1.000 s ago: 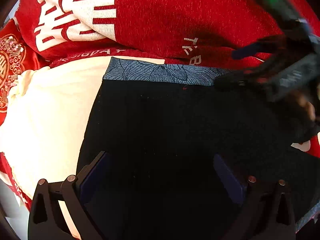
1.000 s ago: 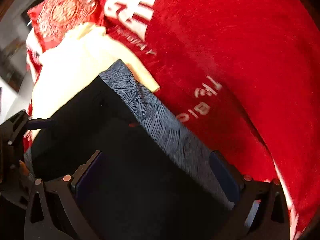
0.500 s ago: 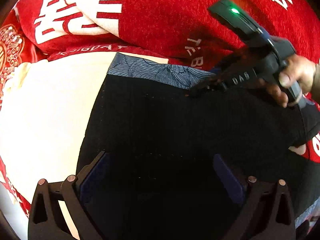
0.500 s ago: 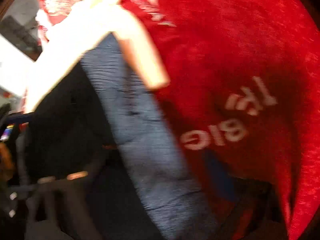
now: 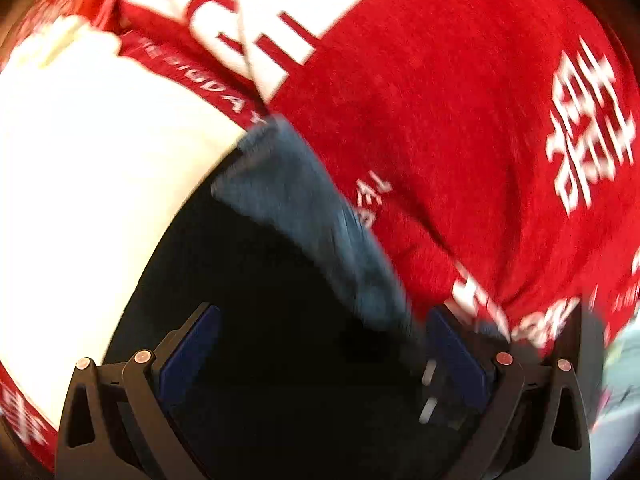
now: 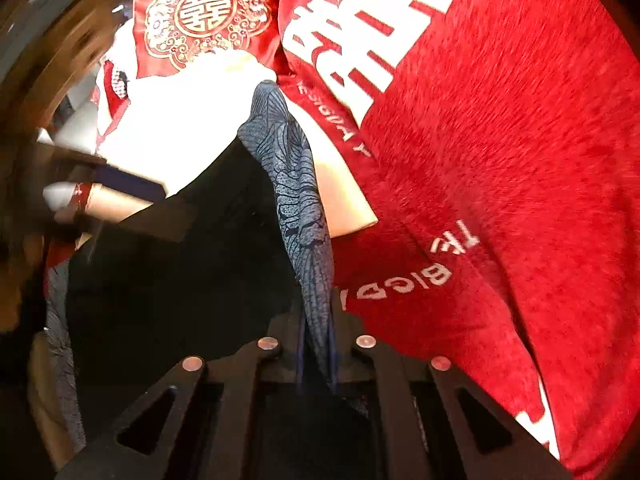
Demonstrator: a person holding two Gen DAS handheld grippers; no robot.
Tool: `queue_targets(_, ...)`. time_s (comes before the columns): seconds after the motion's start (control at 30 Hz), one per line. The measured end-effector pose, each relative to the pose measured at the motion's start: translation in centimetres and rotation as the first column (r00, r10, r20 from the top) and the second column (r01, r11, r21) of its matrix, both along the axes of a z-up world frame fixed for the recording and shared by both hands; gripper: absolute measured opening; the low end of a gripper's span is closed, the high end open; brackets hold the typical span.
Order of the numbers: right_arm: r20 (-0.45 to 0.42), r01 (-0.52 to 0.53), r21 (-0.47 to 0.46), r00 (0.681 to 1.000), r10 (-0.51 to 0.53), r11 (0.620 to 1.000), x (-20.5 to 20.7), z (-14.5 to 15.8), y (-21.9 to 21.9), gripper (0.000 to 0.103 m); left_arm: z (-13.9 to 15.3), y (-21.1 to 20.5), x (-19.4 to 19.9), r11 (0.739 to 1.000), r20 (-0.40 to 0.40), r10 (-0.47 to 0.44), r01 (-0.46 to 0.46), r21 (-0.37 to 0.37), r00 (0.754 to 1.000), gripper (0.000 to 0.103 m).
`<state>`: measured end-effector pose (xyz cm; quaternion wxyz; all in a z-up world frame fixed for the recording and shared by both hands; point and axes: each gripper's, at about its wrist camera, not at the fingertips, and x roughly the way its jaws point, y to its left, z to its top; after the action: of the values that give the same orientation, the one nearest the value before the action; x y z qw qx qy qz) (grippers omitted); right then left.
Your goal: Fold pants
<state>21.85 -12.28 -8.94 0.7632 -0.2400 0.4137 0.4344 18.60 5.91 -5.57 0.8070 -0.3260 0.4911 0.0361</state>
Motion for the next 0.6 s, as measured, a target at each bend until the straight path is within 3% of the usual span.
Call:
queue_targets(0.2, 0.057, 0.030, 0.016, 0.998, -0.031, 0.999, -2.2, -0.1, 0.5, 0.008, -2.4, -0.4, 3.4, 0.996, -0.117, 0.087, -0.088, -0.008, 0.989, 0.102)
queue_targets(0.23, 0.065, 0.029, 0.012, 0.997, -0.029, 1.000, -2.4, -0.2, 0.6, 0.008, -2.8, -0.5, 3.5, 0.995, -0.123, 0.099, -0.100, 0.000, 0.988, 0.082)
queue_targets(0.27, 0.071, 0.026, 0.007, 0.997, -0.026, 1.000, -2.5, -0.3, 0.7, 0.008, -3.0, -0.8, 3.6, 0.995, -0.135, 0.096, -0.096, 0.005, 0.986, 0.040)
queue_targets(0.3, 0.074, 0.023, 0.003, 0.997, -0.023, 1.000, -2.4, -0.4, 0.8, 0.008, -3.3, -1.2, 3.8, 0.997, -0.152, 0.071, -0.073, -0.008, 0.986, 0.025)
queue_targets(0.37, 0.074, 0.014, -0.003, 0.997, -0.014, 1.000, -2.6, -0.5, 0.7, 0.007, -4.0, -1.4, 3.5, 0.997, -0.154, 0.066, -0.072, -0.032, 0.986, 0.022)
queue_targets(0.47, 0.095, -0.001, -0.028, 0.995, 0.003, 1.000, -3.1, -0.9, 1.0, 0.007, -3.7, -1.8, 2.5, 0.998, -0.129, 0.069, -0.070, -0.003, 0.989, 0.012)
queue_targets(0.6, 0.091, -0.007, -0.060, 0.996, 0.013, 0.998, -3.1, -1.2, 1.4, 0.013, -2.9, -2.6, 0.3, 0.998, -0.093, 0.058, -0.055, 0.025, 0.994, 0.012)
